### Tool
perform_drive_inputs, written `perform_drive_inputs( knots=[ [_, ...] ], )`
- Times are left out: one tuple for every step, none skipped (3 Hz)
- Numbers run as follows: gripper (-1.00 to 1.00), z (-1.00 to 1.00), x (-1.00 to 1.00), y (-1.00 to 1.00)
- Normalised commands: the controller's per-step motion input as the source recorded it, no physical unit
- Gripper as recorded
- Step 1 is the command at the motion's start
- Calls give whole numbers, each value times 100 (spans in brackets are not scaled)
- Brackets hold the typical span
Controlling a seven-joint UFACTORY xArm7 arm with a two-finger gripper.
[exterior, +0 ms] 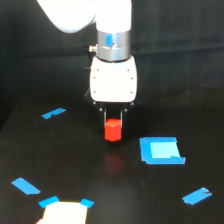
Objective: Pick up the red object from the table
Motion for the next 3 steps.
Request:
perform_drive_inputs(
  knots=[
    [-97, 100, -64, -100],
    [-100, 100, 11, -100],
    [-21, 100, 76, -100]
  ],
)
